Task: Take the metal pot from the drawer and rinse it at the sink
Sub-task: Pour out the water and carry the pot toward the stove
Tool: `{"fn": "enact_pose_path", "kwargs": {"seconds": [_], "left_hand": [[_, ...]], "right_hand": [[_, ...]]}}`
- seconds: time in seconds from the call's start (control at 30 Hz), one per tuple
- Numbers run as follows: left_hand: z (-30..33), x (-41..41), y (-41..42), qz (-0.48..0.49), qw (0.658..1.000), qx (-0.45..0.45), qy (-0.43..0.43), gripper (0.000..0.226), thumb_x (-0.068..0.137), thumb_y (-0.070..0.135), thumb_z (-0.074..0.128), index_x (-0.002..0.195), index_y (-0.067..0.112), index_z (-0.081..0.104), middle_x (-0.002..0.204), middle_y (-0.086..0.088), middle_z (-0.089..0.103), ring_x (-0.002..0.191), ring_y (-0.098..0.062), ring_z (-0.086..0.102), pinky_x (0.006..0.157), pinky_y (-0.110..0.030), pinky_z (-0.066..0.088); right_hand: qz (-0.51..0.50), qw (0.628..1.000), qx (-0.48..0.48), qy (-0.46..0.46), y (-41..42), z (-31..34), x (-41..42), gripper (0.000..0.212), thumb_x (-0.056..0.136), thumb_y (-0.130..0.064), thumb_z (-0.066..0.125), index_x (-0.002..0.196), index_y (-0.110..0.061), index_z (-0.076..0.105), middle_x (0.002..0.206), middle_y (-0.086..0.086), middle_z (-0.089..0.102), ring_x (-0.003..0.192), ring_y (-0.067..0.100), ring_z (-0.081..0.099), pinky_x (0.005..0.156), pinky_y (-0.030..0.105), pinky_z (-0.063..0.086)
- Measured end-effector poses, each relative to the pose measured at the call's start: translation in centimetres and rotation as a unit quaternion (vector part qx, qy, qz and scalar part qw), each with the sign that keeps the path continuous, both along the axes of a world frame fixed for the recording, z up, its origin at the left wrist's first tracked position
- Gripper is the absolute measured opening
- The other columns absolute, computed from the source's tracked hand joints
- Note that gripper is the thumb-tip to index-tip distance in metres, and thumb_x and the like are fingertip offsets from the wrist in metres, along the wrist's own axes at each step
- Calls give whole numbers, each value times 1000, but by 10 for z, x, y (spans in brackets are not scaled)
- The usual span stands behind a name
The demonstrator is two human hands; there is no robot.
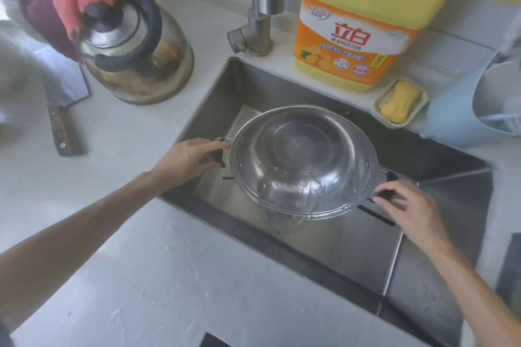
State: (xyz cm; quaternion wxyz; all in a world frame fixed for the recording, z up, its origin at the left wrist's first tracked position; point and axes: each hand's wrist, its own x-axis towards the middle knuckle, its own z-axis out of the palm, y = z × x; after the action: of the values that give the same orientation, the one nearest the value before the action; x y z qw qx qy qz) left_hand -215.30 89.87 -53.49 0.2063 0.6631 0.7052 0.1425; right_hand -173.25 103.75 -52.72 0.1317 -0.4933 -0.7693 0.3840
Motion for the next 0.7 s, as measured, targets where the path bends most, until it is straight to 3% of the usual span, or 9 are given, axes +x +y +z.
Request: {"fn": "enact_pose_path", "kwargs": {"seconds": [0.1, 0.13, 0.23, 0.3, 0.4, 0.57, 0.7], "left_hand": [[11, 4, -2, -30, 989, 132, 54, 35, 85, 31, 62, 118, 36, 53, 80, -2, 69, 72, -27, 65, 63, -30, 52], [15, 5, -1, -34, 984, 160, 68, 29, 87, 32, 60, 116, 34, 55, 79, -2, 70, 70, -27, 65, 60, -32, 54], [21, 5, 2, -45, 971, 215, 99, 19, 91, 25, 61, 108, 32, 59, 80, 0, 71, 67, -26, 65, 57, -32, 55], [23, 3, 2, -58, 964, 231, 120, 22, 89, 17, 65, 106, 30, 60, 83, 0, 72, 67, -25, 65, 55, -31, 54], [26, 1, 2, -62, 957, 244, 142, 25, 86, 10, 69, 104, 26, 63, 91, -1, 74, 72, -24, 67, 56, -30, 53], [35, 3, 1, -78, 948, 250, 179, 50, 80, -3, 70, 115, 29, 56, 99, 0, 74, 77, -22, 67, 58, -31, 52], [51, 12, 3, -49, 942, 286, 170, 54, 76, -8, 71, 112, 29, 55, 102, -2, 74, 80, -21, 64, 63, -29, 50]], "right_hand": [[11, 991, 128, -27, -6, 11, 8, 5, 82, -29, 64, 85, -25, 66, 84, 1, 61, 75, 2, 61, 68, 16, 46], [0, 986, 164, -28, -8, 11, 11, 15, 83, -33, 60, 86, -21, 68, 84, 3, 61, 73, 3, 58, 68, 21, 46], [-28, 962, 270, -7, -14, 18, 12, 21, 83, -21, 59, 81, -5, 72, 86, 15, 64, 80, 0, 52, 82, 4, 37], [-39, 949, 312, -6, -18, 26, 11, 18, 81, -13, 59, 78, -4, 74, 89, 21, 65, 83, 12, 54, 88, -1, 31], [-35, 937, 346, -26, -21, 34, 15, 18, 81, -11, 58, 77, -7, 75, 93, 23, 64, 87, 23, 54, 93, 2, 30], [-7, 917, 398, -23, -28, 44, 22, 25, 87, -12, 56, 74, -11, 77, 88, 22, 66, 86, 22, 54, 98, 6, 30], [6, 903, 430, -10, -29, 57, 27, 23, 85, -5, 61, 73, -14, 78, 85, 20, 67, 84, 20, 56, 96, 11, 34]]}}
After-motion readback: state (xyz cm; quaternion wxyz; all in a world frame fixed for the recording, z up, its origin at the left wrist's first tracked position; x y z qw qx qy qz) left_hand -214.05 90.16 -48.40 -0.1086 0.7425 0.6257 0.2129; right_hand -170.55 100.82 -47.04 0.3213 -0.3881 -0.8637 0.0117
